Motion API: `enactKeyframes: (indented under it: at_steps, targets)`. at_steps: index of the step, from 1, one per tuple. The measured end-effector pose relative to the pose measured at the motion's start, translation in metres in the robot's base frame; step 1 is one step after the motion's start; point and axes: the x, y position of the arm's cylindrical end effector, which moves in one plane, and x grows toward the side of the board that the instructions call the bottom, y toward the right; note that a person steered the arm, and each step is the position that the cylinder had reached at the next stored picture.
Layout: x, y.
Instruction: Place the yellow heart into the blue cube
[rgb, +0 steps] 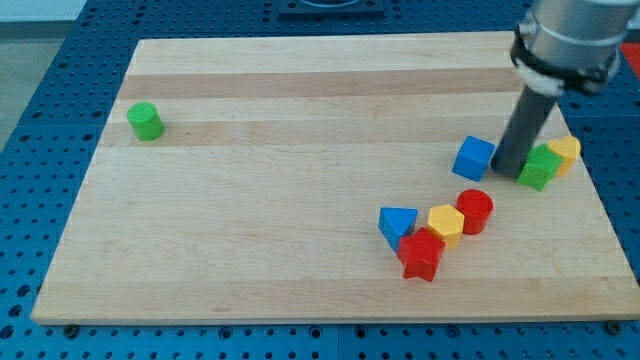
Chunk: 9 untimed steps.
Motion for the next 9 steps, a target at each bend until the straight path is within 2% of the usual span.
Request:
enactKeyframes:
  at_steps: [1, 2, 4, 5, 6, 7, 8, 9]
  targets:
    - [-0.017, -0.006]
    - [0.015, -0.007]
    - [0.126, -0.007]
    - [0.141, 0.013]
    - [0.068, 0.076]
    - [0.033, 0.087]
    - [0.031, 0.086]
    - [0.004, 0.082]
